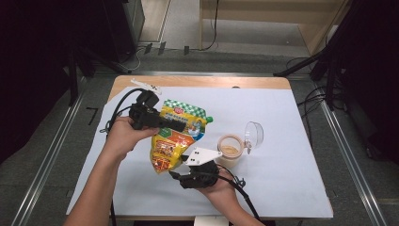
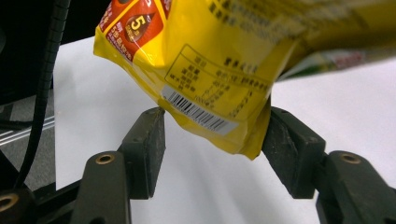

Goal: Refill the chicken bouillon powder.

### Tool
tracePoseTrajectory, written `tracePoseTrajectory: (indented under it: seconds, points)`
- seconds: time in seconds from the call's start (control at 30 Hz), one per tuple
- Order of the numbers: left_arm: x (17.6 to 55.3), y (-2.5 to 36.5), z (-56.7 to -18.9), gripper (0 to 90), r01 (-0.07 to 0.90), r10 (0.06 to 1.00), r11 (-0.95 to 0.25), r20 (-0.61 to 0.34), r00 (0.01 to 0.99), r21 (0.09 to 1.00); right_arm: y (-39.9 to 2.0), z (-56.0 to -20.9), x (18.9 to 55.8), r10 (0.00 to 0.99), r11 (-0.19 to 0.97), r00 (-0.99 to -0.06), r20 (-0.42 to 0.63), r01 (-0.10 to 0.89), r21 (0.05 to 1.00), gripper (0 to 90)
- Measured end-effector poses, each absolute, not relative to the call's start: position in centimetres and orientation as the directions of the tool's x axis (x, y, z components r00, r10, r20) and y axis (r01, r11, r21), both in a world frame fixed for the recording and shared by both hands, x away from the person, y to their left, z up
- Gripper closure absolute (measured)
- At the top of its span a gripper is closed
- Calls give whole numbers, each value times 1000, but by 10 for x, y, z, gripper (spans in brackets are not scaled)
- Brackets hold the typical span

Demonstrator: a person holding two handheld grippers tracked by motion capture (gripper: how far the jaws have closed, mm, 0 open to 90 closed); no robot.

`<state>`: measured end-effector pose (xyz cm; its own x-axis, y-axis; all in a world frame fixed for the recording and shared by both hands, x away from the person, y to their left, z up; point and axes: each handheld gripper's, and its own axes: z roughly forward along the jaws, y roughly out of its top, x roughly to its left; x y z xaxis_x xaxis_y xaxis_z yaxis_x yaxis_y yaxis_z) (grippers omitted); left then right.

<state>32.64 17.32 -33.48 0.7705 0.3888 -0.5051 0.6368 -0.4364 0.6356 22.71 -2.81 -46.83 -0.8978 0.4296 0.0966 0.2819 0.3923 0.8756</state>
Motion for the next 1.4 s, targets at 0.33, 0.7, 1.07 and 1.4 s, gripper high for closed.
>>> tracePoseTrajectory:
  seconds: [0.33, 0.7, 1.07, 1.4]
  points:
    - [325, 192, -328, 893, 635, 390, -382, -506, 769, 671, -34, -466, 232, 452, 365, -887, 92, 278, 888, 411]
    - [326, 216, -321, 892, 649, 436, -310, -503, 747, 695, -44, -462, 239, 482, 329, -867, 129, 316, 890, 409]
    - [338, 216, -333, 889, 651, 554, -234, -451, 700, 722, -47, -462, 243, 485, 321, -861, 155, 340, 884, 408]
    - [357, 198, -367, 863, 632, 588, -254, -401, 702, 732, -47, -463, 244, 475, 330, -861, 180, 364, 871, 414]
